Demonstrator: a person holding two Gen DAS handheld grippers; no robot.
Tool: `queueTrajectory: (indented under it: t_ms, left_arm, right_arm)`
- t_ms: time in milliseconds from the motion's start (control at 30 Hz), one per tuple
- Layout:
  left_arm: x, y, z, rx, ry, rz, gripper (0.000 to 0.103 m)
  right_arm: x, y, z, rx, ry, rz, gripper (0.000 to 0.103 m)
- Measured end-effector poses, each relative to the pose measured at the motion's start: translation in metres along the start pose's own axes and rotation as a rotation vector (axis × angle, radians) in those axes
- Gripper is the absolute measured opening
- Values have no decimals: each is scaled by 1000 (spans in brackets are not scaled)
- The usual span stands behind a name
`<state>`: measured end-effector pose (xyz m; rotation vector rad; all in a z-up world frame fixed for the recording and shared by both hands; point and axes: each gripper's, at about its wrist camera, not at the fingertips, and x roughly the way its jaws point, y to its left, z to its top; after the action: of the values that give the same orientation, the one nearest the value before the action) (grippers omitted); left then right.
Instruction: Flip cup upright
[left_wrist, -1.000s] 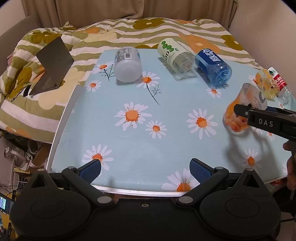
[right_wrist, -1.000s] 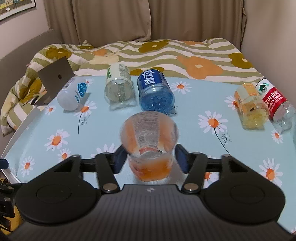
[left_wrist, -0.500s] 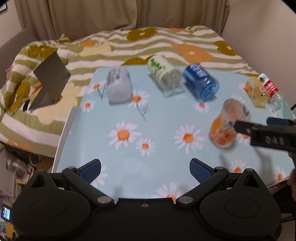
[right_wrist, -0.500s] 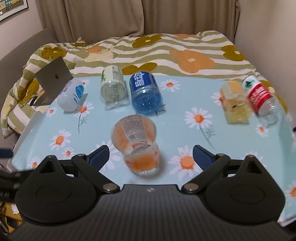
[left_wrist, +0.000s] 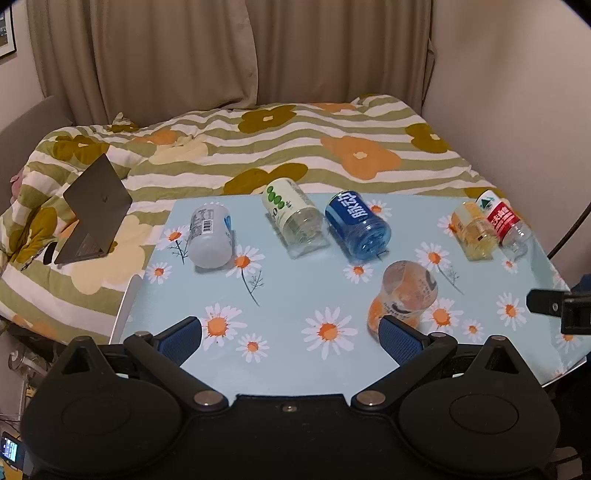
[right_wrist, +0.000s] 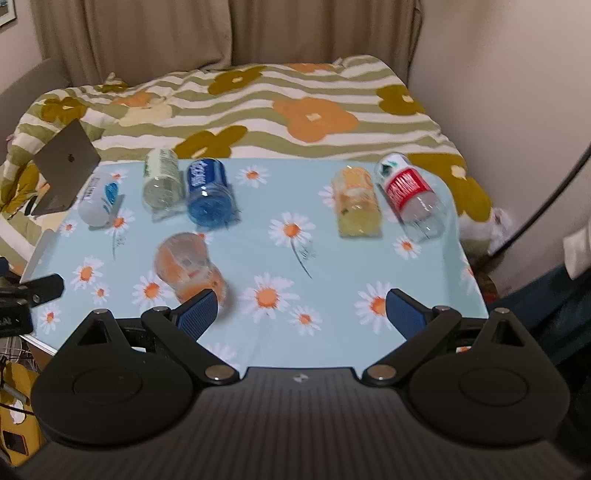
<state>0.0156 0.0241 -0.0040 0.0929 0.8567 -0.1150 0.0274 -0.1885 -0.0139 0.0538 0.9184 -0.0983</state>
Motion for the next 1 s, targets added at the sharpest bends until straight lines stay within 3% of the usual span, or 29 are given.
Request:
queueTrajectory:
  t_ms: [1000]
  left_arm:
    - [-4, 1, 8, 0, -34, 14, 103]
  right_arm:
    - [4, -2, 0, 27, 19, 18, 103]
